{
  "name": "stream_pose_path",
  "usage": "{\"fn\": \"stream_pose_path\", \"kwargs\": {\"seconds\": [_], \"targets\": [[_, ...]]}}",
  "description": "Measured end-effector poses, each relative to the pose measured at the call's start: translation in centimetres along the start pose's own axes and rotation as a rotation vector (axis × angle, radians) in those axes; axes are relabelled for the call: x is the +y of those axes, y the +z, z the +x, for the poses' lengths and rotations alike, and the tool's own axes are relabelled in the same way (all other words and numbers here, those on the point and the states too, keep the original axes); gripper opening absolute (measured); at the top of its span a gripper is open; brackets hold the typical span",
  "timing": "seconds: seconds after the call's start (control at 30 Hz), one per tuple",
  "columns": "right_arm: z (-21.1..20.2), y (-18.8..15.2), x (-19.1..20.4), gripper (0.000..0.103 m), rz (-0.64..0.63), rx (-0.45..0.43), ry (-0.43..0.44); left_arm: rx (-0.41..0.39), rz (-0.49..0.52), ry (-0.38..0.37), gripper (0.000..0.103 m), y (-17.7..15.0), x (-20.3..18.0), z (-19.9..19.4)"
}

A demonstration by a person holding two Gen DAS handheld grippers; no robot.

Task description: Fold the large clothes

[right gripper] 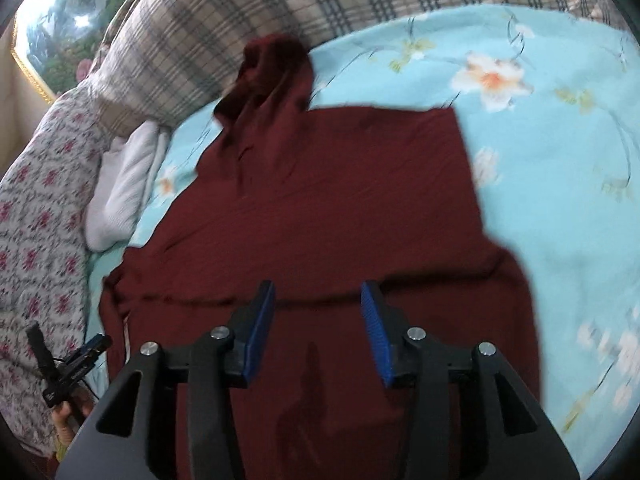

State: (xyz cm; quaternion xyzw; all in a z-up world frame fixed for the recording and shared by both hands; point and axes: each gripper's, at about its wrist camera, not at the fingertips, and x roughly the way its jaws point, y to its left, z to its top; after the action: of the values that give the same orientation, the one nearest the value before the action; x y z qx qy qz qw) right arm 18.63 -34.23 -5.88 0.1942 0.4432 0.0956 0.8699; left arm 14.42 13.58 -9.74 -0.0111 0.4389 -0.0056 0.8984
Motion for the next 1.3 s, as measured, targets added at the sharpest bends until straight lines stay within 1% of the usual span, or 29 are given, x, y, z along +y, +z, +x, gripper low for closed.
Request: {"fn": "stream_pose_path", "kwargs": {"seconds": [0.07,0.13,0.2,0.23,0.3,0.33,0.4,0.47,0.5,0.53,0.57,0.6,0.63,0.67,0.77,0.83,0.87,0.97,1.07,1.13,1.2,1.23,1.3], "targets": [[0.3,-1.1,0.6,0.046,0.003,0.022,0.020,0.014,-0.030,0.016,0.064,-1.1,1.5,-0.7],[0.5,-2.1,1.0,0.046,0.012,0.039,0.038,0.018,-0.061,0.025,0.066,-2.1,2.8,-1.4],[0.4,-3.1,1.3,0.046,0.016,0.054,0.044,0.027,-0.070,0.003,0.069,-2.7,3.1,-1.9],[0.5,-3.5,1.3,0.046,0.018,0.061,0.044,0.030,-0.063,-0.009,0.070,-2.9,3.0,-2.0],[1.1,-3.8,1.8,0.046,0.022,0.075,0.044,0.033,-0.021,-0.030,0.077,-3.1,2.0,-2.0],[1.0,-3.9,2.1,0.046,0.022,0.078,0.045,0.038,0.007,-0.027,0.079,-3.1,1.2,-1.7],[1.0,-4.0,2.7,0.046,0.014,0.078,0.054,0.063,0.048,0.017,0.080,-3.3,0.2,-0.8],[0.5,-4.1,3.3,0.046,0.003,0.069,0.065,0.087,0.047,0.055,0.080,-3.7,0.3,0.2],[0.4,-4.2,3.5,0.046,-0.002,0.065,0.069,0.101,0.037,0.065,0.068,-4.0,0.6,0.7],[0.3,-4.2,3.7,0.046,-0.007,0.063,0.069,0.114,0.031,0.074,0.058,-4.3,1.0,1.2],[0.3,-4.1,3.9,0.046,-0.011,0.062,0.069,0.114,0.027,0.065,0.048,-4.4,1.2,1.3],[0.2,-4.1,4.0,0.046,-0.014,0.061,0.068,0.095,0.028,0.056,0.021,-4.3,1.4,1.0],[0.2,-4.1,4.1,0.046,-0.016,0.061,0.068,0.089,0.037,0.055,0.011,-4.2,1.4,0.7],[0.2,-4.1,4.2,0.046,-0.017,0.060,0.070,0.086,0.037,0.048,0.010,-4.1,1.4,0.3],[0.1,-4.0,4.4,0.046,-0.020,0.052,0.082,0.051,-0.006,-0.018,0.008,-3.3,1.9,-1.2],[-0.3,-4.0,4.7,0.046,-0.024,0.039,0.092,0.018,-0.044,-0.084,0.008,-2.4,1.9,-2.6],[-0.5,-3.9,4.7,0.046,-0.024,0.032,0.098,-0.009,-0.058,-0.136,0.008,-1.4,1.5,-3.7],[-1.1,-3.5,4.5,0.046,-0.014,0.007,0.113,-0.079,-0.047,-0.235,0.007,0.8,-0.8,-5.9],[-2.0,-2.9,3.8,0.046,0.008,-0.023,0.121,-0.152,-0.019,-0.360,0.007,4.0,-4.9,-7.6],[-2.7,-2.5,3.1,0.046,0.022,-0.046,0.120,-0.200,0.007,-0.442,0.007,6.3,-8.7,-8.3],[-3.5,-2.0,2.1,0.046,0.043,-0.074,0.109,-0.241,0.036,-0.505,0.007,8.4,-12.8,-8.3],[-3.7,-1.9,1.7,0.046,0.052,-0.082,0.105,-0.256,0.049,-0.522,0.007,9.3,-14.7,-8.0],[-4.2,-1.5,0.2,0.046,0.082,-0.097,0.087,-0.268,0.071,-0.567,0.007,10.7,-18.7,-6.8]]}}
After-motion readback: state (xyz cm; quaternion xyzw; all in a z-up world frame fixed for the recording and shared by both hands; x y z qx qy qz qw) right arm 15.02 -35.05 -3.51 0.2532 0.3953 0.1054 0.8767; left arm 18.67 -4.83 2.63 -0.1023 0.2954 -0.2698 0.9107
